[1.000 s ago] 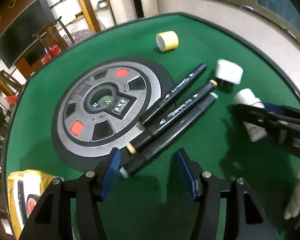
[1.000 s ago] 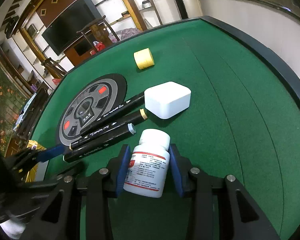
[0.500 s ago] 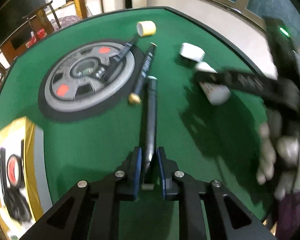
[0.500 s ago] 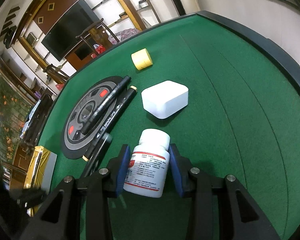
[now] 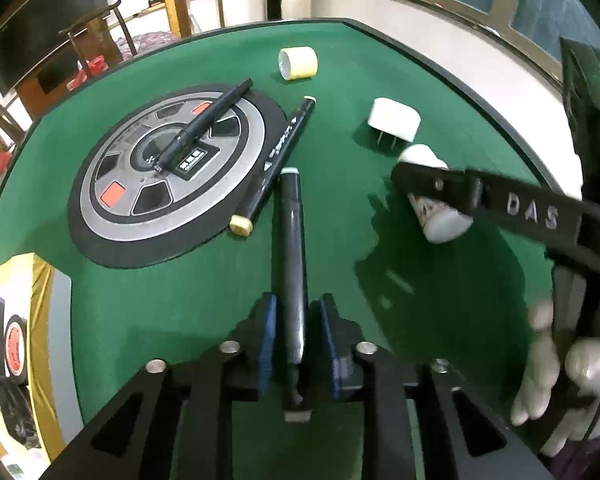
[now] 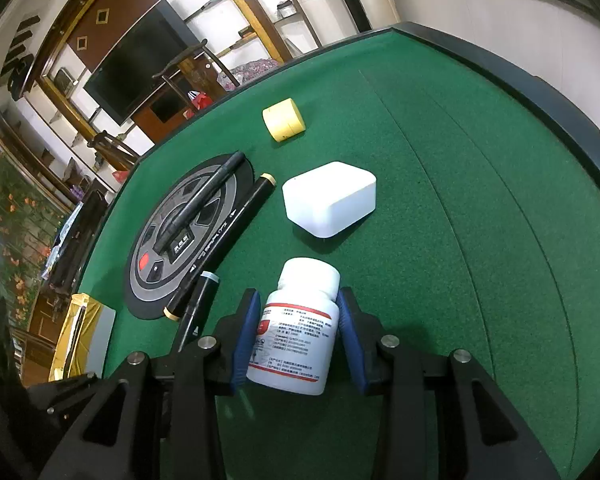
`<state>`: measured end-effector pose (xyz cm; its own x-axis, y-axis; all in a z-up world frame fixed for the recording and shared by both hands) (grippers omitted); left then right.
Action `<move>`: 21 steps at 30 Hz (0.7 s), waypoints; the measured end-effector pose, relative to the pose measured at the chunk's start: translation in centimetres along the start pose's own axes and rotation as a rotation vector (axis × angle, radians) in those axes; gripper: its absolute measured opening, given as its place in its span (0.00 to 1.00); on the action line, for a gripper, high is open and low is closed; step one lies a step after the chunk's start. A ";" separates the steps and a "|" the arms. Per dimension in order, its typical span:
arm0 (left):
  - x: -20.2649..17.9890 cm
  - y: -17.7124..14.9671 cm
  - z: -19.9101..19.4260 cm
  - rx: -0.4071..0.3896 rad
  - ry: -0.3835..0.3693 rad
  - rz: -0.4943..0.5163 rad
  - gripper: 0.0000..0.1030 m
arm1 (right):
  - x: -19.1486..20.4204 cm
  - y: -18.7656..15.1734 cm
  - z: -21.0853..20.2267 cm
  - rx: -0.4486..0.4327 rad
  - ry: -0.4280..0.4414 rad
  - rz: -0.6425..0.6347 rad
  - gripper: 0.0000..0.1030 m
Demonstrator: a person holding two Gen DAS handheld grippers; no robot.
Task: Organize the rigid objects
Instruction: 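Grasp a black marker with the left tool while the right tool holds the red-label bottle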
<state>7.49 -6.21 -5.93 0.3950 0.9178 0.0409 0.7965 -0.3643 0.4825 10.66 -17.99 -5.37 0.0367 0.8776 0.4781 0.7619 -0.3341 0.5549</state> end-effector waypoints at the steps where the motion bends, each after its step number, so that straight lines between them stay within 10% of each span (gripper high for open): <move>1: -0.2 0.2 0.1 -0.006 0.006 0.004 0.32 | 0.0 0.0 0.0 0.000 -0.003 -0.002 0.37; 5: -0.6 0.6 0.1 -0.038 0.022 0.029 0.31 | 0.0 0.0 0.0 -0.001 -0.004 -0.004 0.37; 7: -0.6 0.5 0.0 -0.045 0.005 0.020 0.13 | 0.0 0.0 0.0 -0.001 -0.006 -0.006 0.37; 21: 5.3 -2.2 -8.7 -0.164 -0.151 -0.177 0.14 | 0.4 -0.2 0.0 -0.014 -0.040 -0.077 0.36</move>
<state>3.81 0.82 0.82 0.3299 0.9264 -0.1818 0.7796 -0.1588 0.6058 10.51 -17.57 -5.27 0.0042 0.9138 0.4060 0.7544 -0.2694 0.5986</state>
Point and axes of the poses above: each gripper's, at about its wrist camera, not at the fingertips, and z roughly the way its jaws point, x to its left, y to its top, the point moved 9 cm from there along z, roughly the way its jaws point, and after that the axes turned 5 degrees about y, right-handed, at the moved point
